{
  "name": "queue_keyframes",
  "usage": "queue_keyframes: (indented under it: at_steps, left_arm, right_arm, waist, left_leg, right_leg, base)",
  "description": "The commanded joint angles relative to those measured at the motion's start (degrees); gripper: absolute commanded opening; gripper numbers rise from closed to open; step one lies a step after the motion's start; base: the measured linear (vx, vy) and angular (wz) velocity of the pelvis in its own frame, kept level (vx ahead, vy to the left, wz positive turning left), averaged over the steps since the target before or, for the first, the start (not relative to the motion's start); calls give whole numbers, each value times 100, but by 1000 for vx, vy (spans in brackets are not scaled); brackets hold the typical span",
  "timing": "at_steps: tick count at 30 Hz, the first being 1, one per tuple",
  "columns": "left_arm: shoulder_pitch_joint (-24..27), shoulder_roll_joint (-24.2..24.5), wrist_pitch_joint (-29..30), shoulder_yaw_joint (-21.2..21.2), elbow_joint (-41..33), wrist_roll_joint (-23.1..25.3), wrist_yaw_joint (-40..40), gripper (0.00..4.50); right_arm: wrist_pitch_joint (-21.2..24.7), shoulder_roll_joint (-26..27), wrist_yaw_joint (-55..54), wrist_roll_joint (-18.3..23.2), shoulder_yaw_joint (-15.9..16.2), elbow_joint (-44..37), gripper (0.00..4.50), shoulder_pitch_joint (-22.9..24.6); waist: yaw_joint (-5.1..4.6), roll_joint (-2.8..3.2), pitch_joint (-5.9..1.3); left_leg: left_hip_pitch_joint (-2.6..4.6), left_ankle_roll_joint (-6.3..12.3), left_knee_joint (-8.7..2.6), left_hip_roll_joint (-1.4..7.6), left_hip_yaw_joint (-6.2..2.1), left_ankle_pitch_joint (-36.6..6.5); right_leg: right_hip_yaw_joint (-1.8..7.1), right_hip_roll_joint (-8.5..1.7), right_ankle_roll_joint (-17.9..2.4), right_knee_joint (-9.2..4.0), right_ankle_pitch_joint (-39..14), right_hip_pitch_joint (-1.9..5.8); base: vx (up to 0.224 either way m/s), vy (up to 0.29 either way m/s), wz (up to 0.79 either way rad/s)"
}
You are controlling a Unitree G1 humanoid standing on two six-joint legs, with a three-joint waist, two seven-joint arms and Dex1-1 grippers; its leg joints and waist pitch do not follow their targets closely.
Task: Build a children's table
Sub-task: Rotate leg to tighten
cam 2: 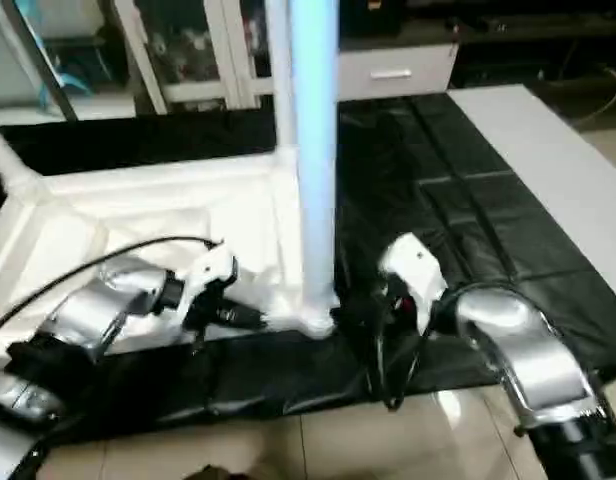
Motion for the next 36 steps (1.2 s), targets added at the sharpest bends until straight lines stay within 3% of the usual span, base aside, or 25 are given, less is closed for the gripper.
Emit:
queue_keyframes:
  at_steps: [1,7,10,16,22,31,35,36]
  left_arm:
    - [-23,-64,22,-100,-229,-41,-187,0]
    - [25,-7,264,-122,-484,-57,-155,0]
    - [16,-14,257,-117,-458,-8,-104,0]
    - [44,0,285,-90,-495,-4,-64,0]
    - [110,22,349,-89,-582,-3,-45,0]
    - [100,24,340,-93,-543,24,-11,0]
    - [57,-93,301,-4,-421,50,236,0]
    - [-8,-245,253,75,-246,83,520,0]
  right_arm:
    - [72,62,111,-56,204,-110,411,-124]
    - [73,186,294,-108,452,77,411,-348]
    - [-42,327,386,-228,576,447,386,-591]
    - [-39,304,480,-225,616,508,336,-633]
    - [-98,277,621,-278,670,612,282,-618]
    - [-128,346,617,-349,665,712,262,-623]
    - [-55,625,113,-416,506,965,262,-666]
    - [23,921,-405,-430,324,1189,262,-724]
  waist:
    - [-17,-89,-339]
    - [-26,-72,-375]
    - [-23,-74,-384]
    - [-7,-123,-380]
    - [-10,-110,-377]
    - [-9,-104,-386]
    - [-31,-113,-367]
    - [-41,-152,-358]
  left_leg:
    - [167,313,-435,252,-95,-1397]
    - [136,386,-410,242,-109,-1061]
    - [135,455,-383,226,-97,-937]
    - [130,494,-378,232,-95,-903]
    - [133,484,-380,237,-98,-934]
    - [131,517,-365,230,-98,-863]
    - [122,470,-373,219,-93,-989]
    - [120,408,-389,219,-101,-1116]
  right_leg:
    - [143,-172,-1394,-412,-1086,210]
    - [129,-165,-1447,-338,-567,241]
    - [121,-162,-1513,-325,-415,242]
    - [126,-164,-1487,-327,-513,252]
    - [127,-166,-1460,-331,-619,245]
    - [124,-164,-1491,-322,-516,251]
    - [125,-161,-1477,-344,-728,236]
    - [125,-161,-1423,-362,-932,243]
  base:
    - [0,0,0]
    - [0,0,0]
    - [0,0,0]
    - [0,0,0]
    - [0,0,0]
    - [0,0,0]
    - [0,0,0]
    - [0,0,0]
